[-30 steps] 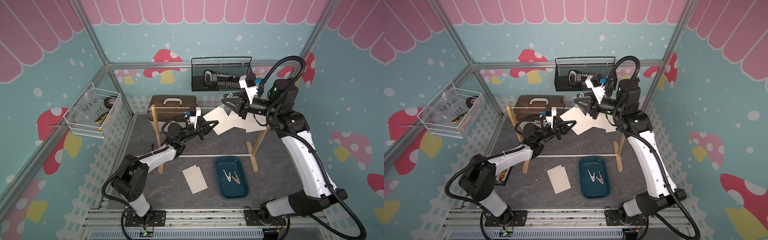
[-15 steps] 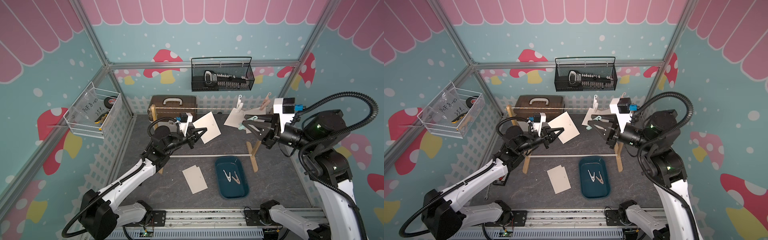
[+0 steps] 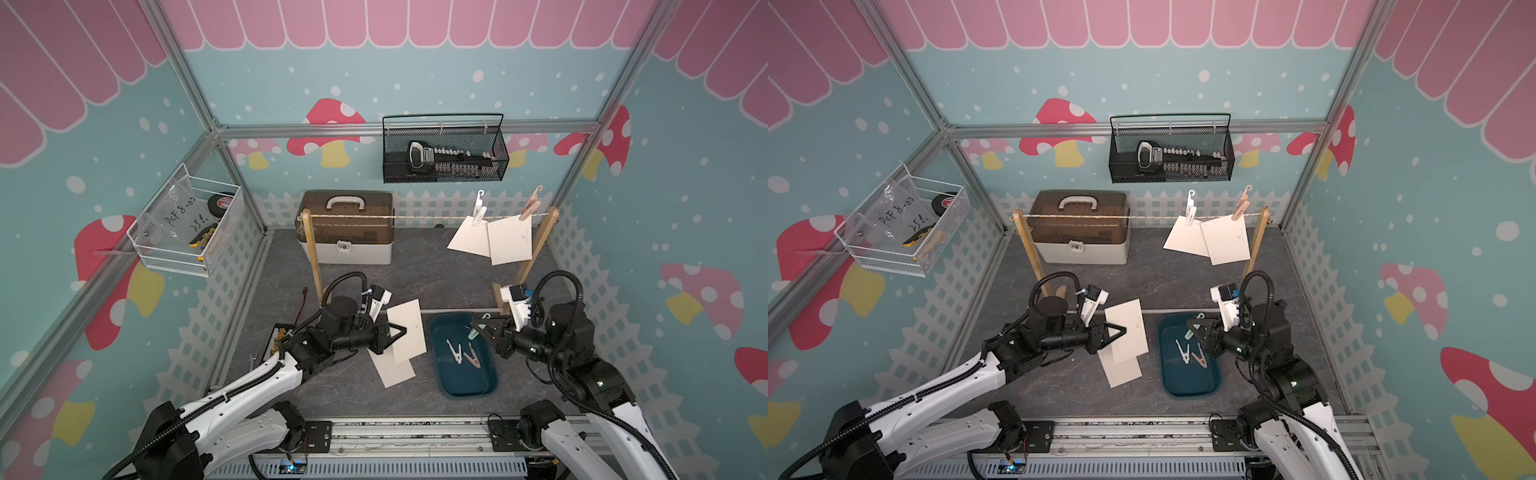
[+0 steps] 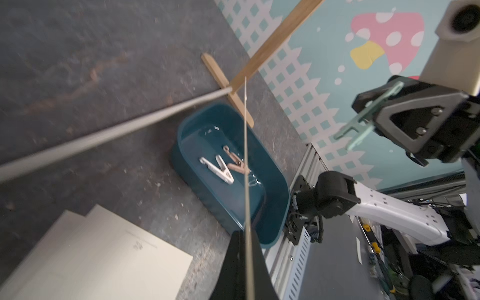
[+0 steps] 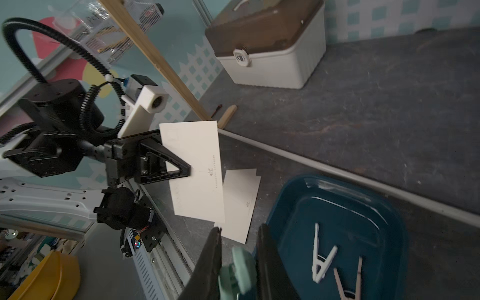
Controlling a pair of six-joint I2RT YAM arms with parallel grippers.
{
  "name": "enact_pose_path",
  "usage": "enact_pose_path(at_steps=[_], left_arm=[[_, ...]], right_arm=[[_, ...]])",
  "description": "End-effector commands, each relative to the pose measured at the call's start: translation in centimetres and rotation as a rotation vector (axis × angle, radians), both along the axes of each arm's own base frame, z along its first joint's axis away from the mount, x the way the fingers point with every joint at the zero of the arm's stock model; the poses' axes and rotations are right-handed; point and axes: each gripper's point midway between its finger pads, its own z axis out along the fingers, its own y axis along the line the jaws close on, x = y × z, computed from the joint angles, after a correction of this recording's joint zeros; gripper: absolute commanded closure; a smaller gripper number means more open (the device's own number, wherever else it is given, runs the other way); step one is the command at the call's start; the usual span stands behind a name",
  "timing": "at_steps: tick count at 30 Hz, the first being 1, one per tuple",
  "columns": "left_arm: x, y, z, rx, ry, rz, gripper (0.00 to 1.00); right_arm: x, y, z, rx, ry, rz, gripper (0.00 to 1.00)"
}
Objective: Remove the postcards from the strings
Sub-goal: Place the clamp in the storage box.
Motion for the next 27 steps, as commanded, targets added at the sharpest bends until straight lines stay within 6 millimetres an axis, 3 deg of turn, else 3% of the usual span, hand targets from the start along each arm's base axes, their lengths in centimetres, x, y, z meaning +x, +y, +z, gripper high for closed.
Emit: enact_pose_path(at_steps=[1, 7, 11, 17, 27], left_arm=[[-1.3, 0.0, -3.1, 0.031, 0.172, 0.058, 1.0], [-2.3, 1.6, -8.9, 0.103, 0.345, 0.155, 1.0], [-2.4, 2.3, -11.1, 0.148, 0.389, 0.192, 1.0], [-2.1, 3.3, -14.3, 0.24, 0.45, 0.233, 0.99], [-0.9, 5.6, -15.9, 0.399, 0.408, 0.303, 0.62]], right_arm=[[1.1, -1.2, -1.6, -0.009, 0.027, -0.108, 1.0], [1.9, -2.2, -6.8, -0.034, 0.126, -0.203, 1.0], [2.1, -1.2, -9.4, -0.013, 0.203, -0.179, 1.0], [2.2, -1.7, -13.5, -0.111, 0.287, -0.218, 1.0], [2.5, -1.6, -17.0, -0.23, 0.353, -0.212, 1.0]])
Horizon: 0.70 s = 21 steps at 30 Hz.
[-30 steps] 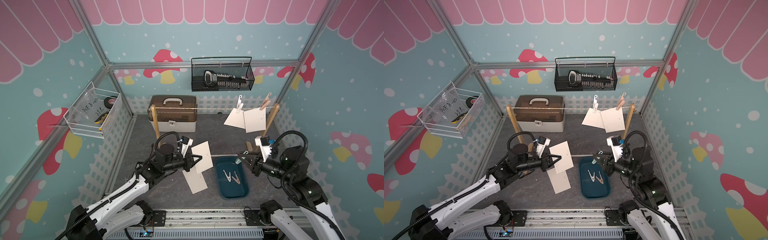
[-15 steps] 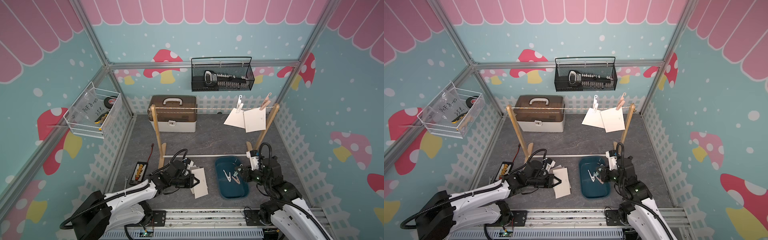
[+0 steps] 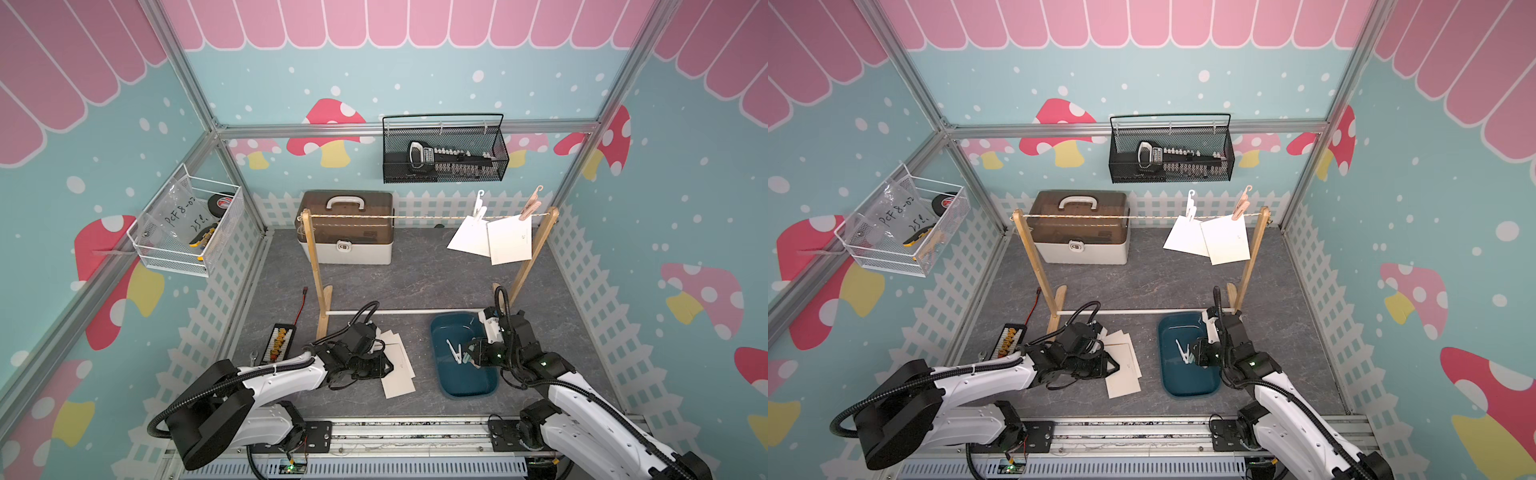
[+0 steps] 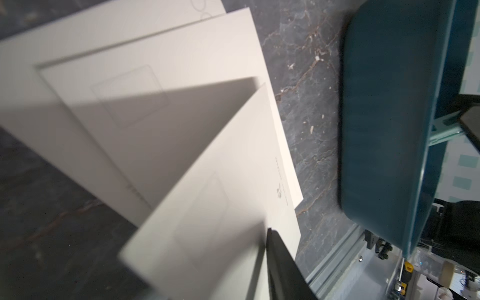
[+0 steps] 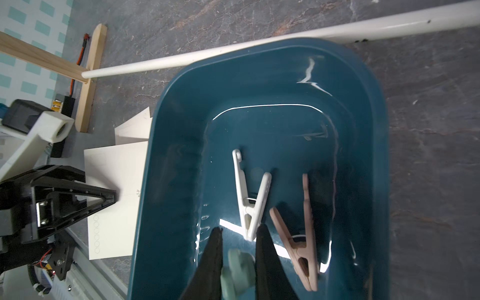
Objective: Remove the postcards from the strings
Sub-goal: Place the clamp in the storage box.
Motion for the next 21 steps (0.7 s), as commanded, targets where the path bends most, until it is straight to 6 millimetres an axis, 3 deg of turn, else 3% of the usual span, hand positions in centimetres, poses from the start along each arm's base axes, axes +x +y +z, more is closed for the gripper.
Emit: enact_pose_path(at_steps=[1, 5, 12, 16, 19, 21], left_arm=[[1.2, 1.3, 0.3, 0.086, -0.043, 0.038, 0.58], [1.9, 3.5, 0.9, 0.188, -0.099, 0.093, 0.37], [3.5, 5.9, 4.1, 0.259, -0.233, 0.171, 0.26], [4.9, 5.6, 7.9, 0.212, -0.361, 0.173, 0.25], [6.0, 4.1, 11.9, 0.125, -0.481, 0.13, 0.25], [6.6, 2.8, 15.1, 0.048, -0.58, 0.099, 0.25]], right_arm=[[0.5, -0.1, -0.6, -0.028, -0.012, -0.008, 1.0], [0.9, 0.2, -1.2, -0.044, -0.01, -0.004, 0.96], [1.0, 1.0, -1.8, -0.063, 0.016, 0.025, 0.7], [1.2, 1.5, -1.2, -0.06, 0.016, 0.043, 0.57], [1.2, 2.2, 0.9, -0.047, -0.013, 0.102, 0.52], [1.5, 2.1, 3.5, -0.064, -0.059, 0.114, 0.48]])
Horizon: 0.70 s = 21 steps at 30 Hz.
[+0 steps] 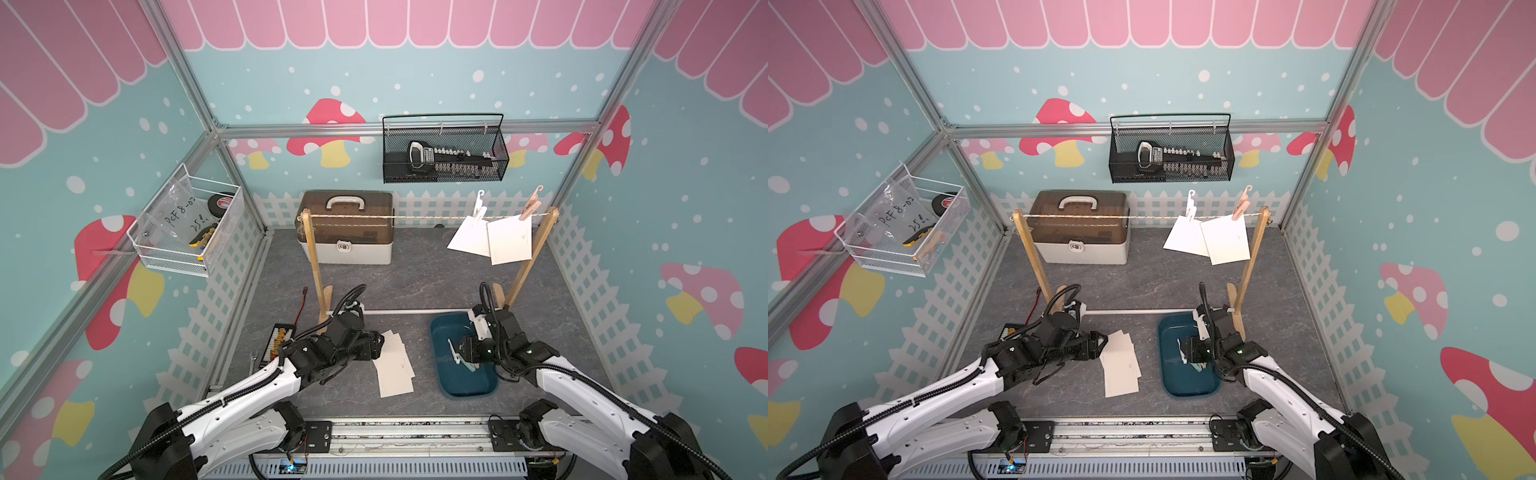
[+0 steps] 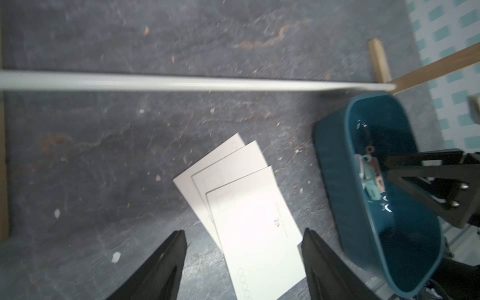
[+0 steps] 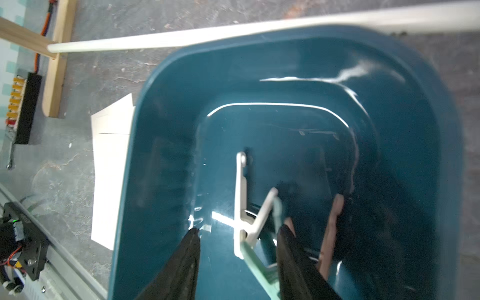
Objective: Remove the postcards from the strings
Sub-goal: Place the clamp in the storage box, then pinch the postcard on the clothesline.
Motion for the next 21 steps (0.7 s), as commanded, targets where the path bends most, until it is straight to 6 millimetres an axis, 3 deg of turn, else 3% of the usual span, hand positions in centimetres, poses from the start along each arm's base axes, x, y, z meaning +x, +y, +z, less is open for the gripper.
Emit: enact_pose_path(at_steps=[1, 3, 7, 11, 17, 21], left_arm=[[1.8, -1.5, 6.4, -0.079, -0.215, -0.065, 0.25], [2.4, -2.5, 9.8, -0.135, -0.329, -0.106, 0.26], [3.2, -4.8, 16.8, -0.255, -0.576, -0.195, 0.26], [3.9, -7.2, 22.0, -0.347, -0.781, -0.27, 0.25], [5.9, -11.4, 25.7, -0.393, -0.921, -0.366, 0.25], [7.3, -14.1, 26.6, -0.428, -0.977, -0.411, 0.25]], right_arm=[[0.6, 0.5, 5.2, 0.005, -0.103, 0.054, 0.46], [0.6, 0.4, 8.8, 0.005, -0.17, 0.084, 0.45], [0.3, 0.8, 17.8, 0.028, -0.36, 0.171, 0.45], [0.3, 0.6, 25.6, 0.0, -0.559, 0.234, 0.46], [1.0, -0.5, 34.2, -0.106, -0.824, 0.253, 0.47], [1.8, -0.4, 37.4, -0.163, -0.926, 0.292, 0.47]])
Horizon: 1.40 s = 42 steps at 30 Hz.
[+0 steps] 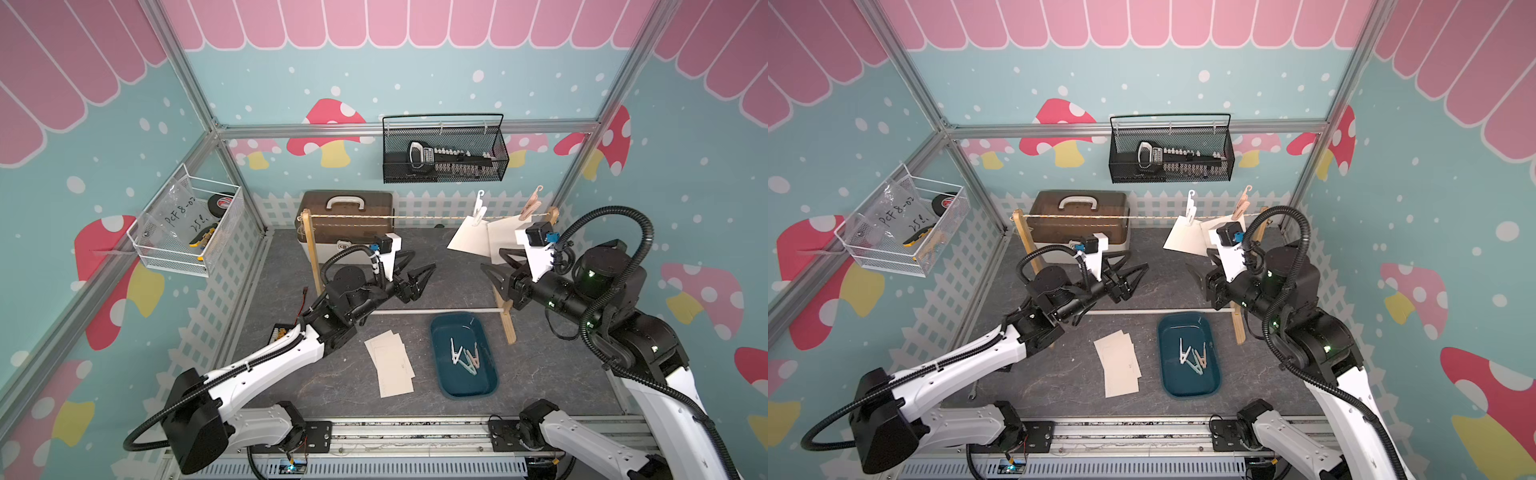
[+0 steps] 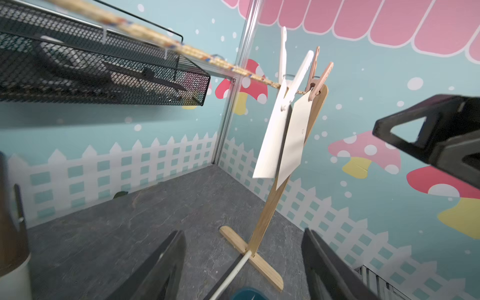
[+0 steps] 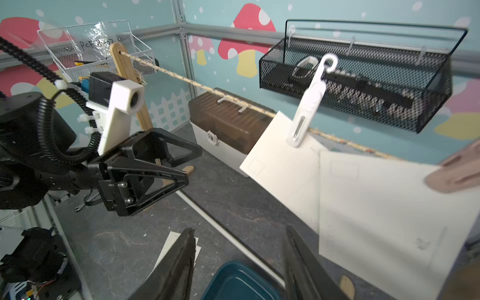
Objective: Remove the postcards from the strings
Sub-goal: Pinch the postcard on the clothesline.
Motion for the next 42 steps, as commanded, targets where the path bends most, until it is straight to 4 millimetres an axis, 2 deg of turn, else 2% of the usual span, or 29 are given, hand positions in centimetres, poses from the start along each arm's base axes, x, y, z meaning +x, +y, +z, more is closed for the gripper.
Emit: enact_pose_path(at_steps=[1, 5, 9, 13, 17, 23, 28, 35, 42], left_arm=[[0.1, -2.0, 2.8, -0.046, -0.148, -0.067, 0.26], [1.4, -3.7, 2.9, -0.053, -0.17, -0.084, 0.26], [2.0, -5.4, 2.6, -0.058, -0.184, -0.131, 0.26], [2.5, -6.4, 2.4, -0.068, -0.187, -0.157, 0.26], [2.9, -7.3, 2.3, -0.073, -0.189, -0.177, 0.35], [3.6, -8.3, 1.5, -0.047, -0.181, -0.199, 0.66], [3.5, -8.5, 1.1, -0.036, -0.175, -0.226, 0.84], [2.8, -8.3, 1.8, -0.063, -0.207, -0.287, 0.97], [3.3, -7.5, 2.4, -0.104, -0.173, -0.369, 1.0]], right_arm=[[1.0, -0.1, 1.0, -0.132, -0.078, 0.024, 0.47], [2.3, -0.3, 3.6, -0.172, -0.105, 0.031, 0.47], [2.3, -0.1, 6.7, -0.165, -0.169, 0.097, 0.46], [3.7, 0.1, 7.8, -0.14, -0.135, 0.174, 0.47], [4.7, 0.2, 8.6, -0.077, -0.102, 0.247, 0.44], [5.4, 0.4, 8.7, -0.014, -0.068, 0.327, 0.42], [6.5, 0.5, 7.6, 0.0, -0.024, 0.331, 0.41], [7.3, 0.4, 6.3, -0.01, -0.007, 0.32, 0.4], [8.6, 0.1, 5.6, -0.023, -0.008, 0.29, 0.39]])
